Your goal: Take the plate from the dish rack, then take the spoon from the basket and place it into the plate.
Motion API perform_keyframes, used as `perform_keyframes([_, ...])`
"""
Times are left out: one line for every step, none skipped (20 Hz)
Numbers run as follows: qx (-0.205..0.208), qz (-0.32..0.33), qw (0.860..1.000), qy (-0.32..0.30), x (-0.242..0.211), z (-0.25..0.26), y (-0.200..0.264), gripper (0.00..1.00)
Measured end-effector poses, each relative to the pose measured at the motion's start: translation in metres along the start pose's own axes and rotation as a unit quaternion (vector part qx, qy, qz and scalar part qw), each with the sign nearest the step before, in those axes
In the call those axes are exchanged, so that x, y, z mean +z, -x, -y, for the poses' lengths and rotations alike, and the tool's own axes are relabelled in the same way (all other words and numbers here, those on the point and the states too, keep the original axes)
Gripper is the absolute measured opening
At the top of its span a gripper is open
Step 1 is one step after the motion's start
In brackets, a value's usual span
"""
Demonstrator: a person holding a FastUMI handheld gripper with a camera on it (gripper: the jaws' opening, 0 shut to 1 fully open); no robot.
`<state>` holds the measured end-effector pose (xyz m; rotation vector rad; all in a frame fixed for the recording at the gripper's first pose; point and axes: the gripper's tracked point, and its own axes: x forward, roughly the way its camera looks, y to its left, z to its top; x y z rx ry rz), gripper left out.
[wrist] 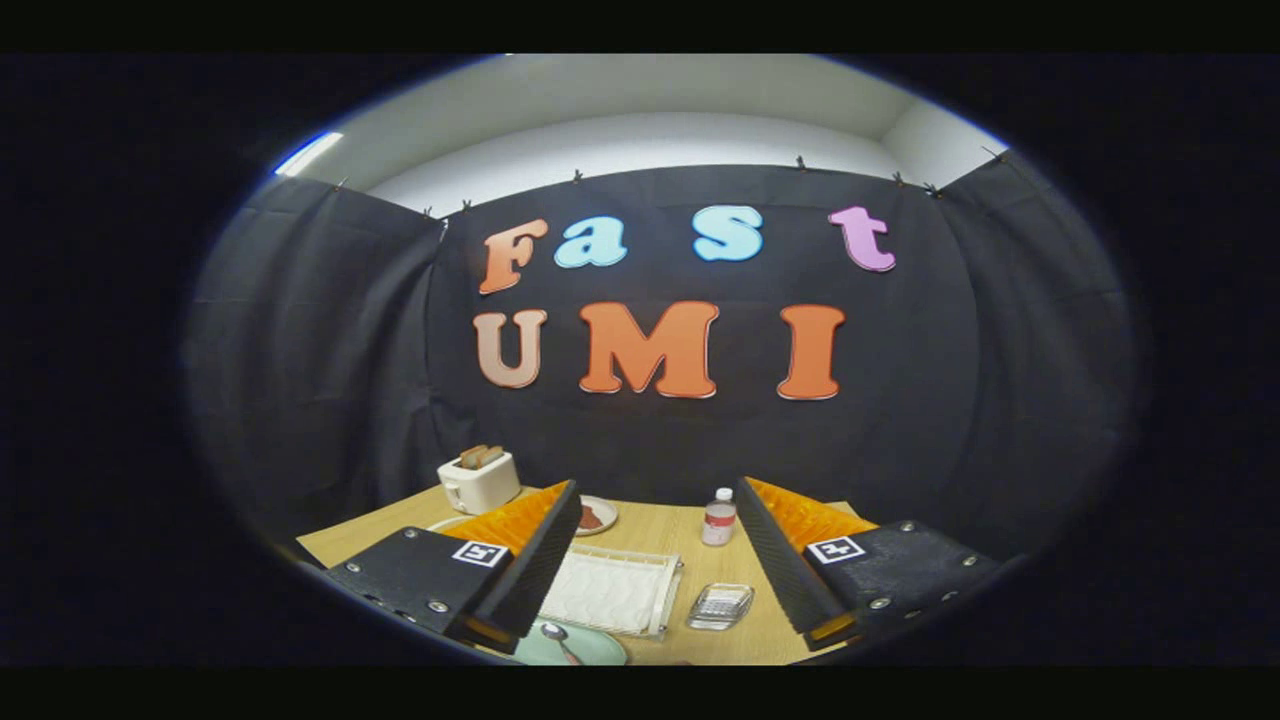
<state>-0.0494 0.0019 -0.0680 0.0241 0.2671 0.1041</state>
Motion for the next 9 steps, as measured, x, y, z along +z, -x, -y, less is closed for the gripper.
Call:
perform_keyframes([-0.01, 0.007, 1.0, 0.002, 0.002, 0.004, 0.0, 0.93])
perform_keyframes([-0.018, 0.011, 1.0, 0.004, 0.003, 0.009, -0.001, 0.93])
perform_keyframes([-0.022, 0.015, 1.0, 0.005, 0.005, 0.01, 0.0, 0.93])
perform_keyframes([-0.027, 0.02, 0.999, 0.003, 0.007, 0.012, 0.0, 0.93])
perform_keyframes([-0.029, 0.025, 0.999, 0.0, 0.012, 0.014, 0.002, 0.93])
perform_keyframes([-0.03, 0.033, 0.999, -0.002, 0.016, 0.014, 0.002, 0.93])
perform_keyframes([-0.034, 0.041, 0.999, -0.002, 0.02, 0.016, 0.002, 0.93])
perform_keyframes([-0.036, 0.048, 0.998, 0.0, 0.024, 0.019, 0.002, 0.93])
perform_keyframes([-0.041, 0.054, 0.998, 0.003, 0.027, 0.022, 0.003, 0.93])
